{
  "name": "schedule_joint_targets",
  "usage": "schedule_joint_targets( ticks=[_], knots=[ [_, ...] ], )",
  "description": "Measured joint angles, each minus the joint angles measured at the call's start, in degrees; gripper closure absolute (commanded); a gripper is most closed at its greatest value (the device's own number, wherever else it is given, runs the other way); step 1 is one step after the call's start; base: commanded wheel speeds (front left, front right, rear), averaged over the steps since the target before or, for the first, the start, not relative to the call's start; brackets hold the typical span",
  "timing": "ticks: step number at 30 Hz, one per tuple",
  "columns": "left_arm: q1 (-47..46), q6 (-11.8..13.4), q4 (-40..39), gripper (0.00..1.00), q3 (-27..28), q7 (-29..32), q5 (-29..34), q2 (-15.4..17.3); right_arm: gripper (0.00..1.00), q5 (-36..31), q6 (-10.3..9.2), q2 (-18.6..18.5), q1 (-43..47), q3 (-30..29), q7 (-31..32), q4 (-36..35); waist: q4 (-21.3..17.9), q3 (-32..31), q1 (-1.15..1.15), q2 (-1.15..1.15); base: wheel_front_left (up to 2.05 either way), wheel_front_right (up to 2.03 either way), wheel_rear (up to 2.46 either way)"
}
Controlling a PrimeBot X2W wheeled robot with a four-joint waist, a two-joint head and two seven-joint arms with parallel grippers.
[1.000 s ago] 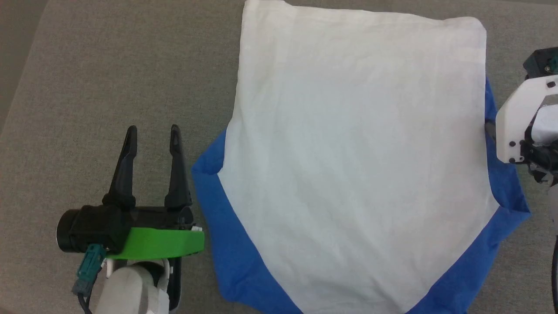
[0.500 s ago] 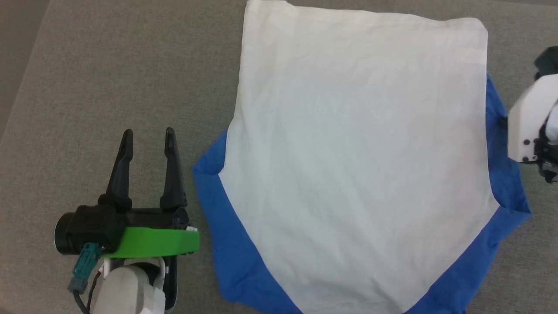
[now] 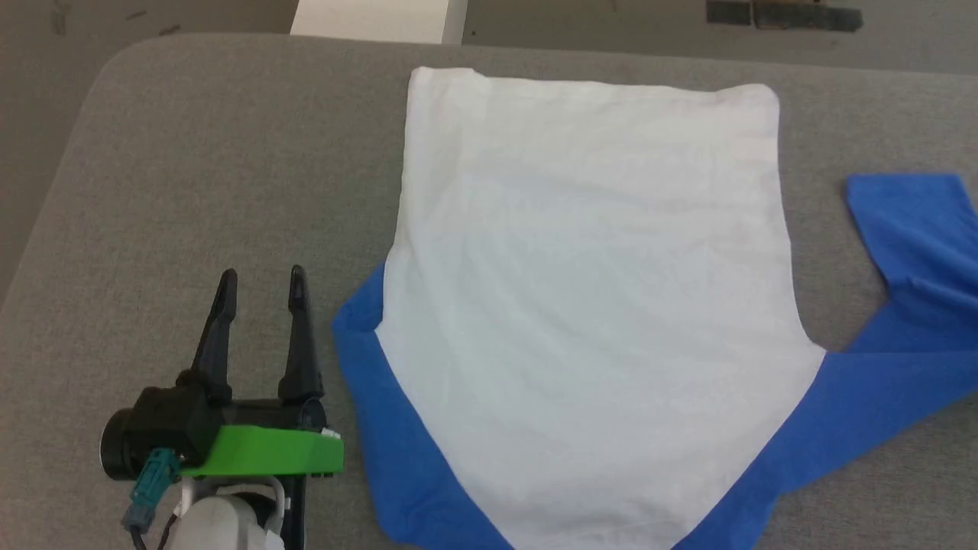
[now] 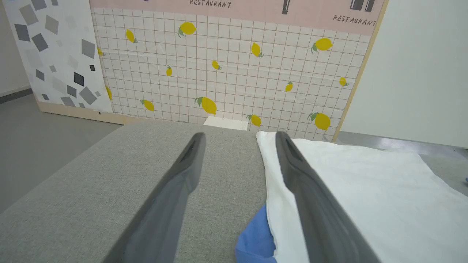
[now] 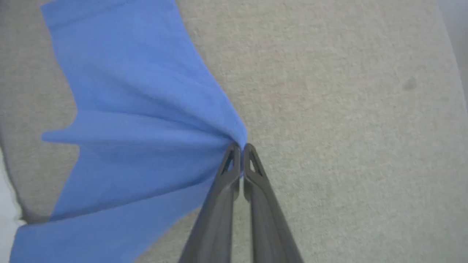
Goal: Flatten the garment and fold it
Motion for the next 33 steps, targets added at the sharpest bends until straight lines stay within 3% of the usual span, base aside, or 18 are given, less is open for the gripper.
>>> schedule_joint_targets(
  ticks=[1, 5, 6, 9, 16, 21, 24, 33],
  knots=[
    [0.9, -0.3, 0.6, 0.0, 0.2, 0.0, 0.0, -0.1, 1.0, -3.2, 0.0, 2.0, 6.3, -6.4, 2.9, -1.9, -0.8, -1.8, 0.0, 0.0, 0.0, 0.0, 0.0],
    [1.8, -0.4, 0.8, 0.0, 0.8, 0.0, 0.0, -0.2, 0.98, -3.6, 0.0, 5.6, 9.3, -9.3, 5.2, -4.5, -1.7, -3.2, 0.0, 0.0, 0.0, 0.0, 0.0],
    [2.1, -0.5, 0.9, 0.0, 0.9, 0.0, -0.1, -0.2, 0.0, -3.2, -0.01, 6.6, 9.3, -9.4, 4.7, -5.8, -2.0, -3.5, 0.0, 0.0, 0.0, 0.0, 0.0],
    [2.4, -0.6, 1.3, 0.0, 1.1, 0.0, -0.1, -0.2, 0.0, -1.4, 0.0, 8.8, 9.0, -9.4, 1.3, -9.3, -2.5, -4.3, 0.0, 0.0, 0.0, 0.0, 0.0],
    [2.6, -0.7, 2.9, 0.0, 1.3, 0.0, -0.5, -0.3, 0.0, 6.2, 0.0, 12.7, 5.0, -10.6, -13.3, -18.1, -2.9, -6.4, 0.0, 0.0, 0.0, 0.0, 0.0],
    [2.9, -0.4, 6.1, 0.0, 1.3, 2.4, -2.2, -0.3, 0.0, 8.5, -0.01, 14.3, 6.2, -9.6, -14.9, -21.5, -2.8, -7.4, 0.0, 0.0, 0.0, 0.0, 0.0],
    [-0.1, 0.0, 8.6, 0.0, 1.5, 9.8, -3.7, 0.0, 0.0, 8.5, -0.01, 14.6, 7.4, -9.0, -14.6, -23.3, -2.5, -7.2, 0.0, 0.0, 0.0, 0.0, 0.0],
    [-21.7, 4.0, 19.9, 0.0, 0.6, 42.2, -5.9, 3.9, 0.0, 9.3, -0.01, 14.8, 8.0, -6.5, -11.8, -26.1, -2.4, -3.7, 0.0, 0.0, 0.0, 0.0, 0.0]
  ],
)
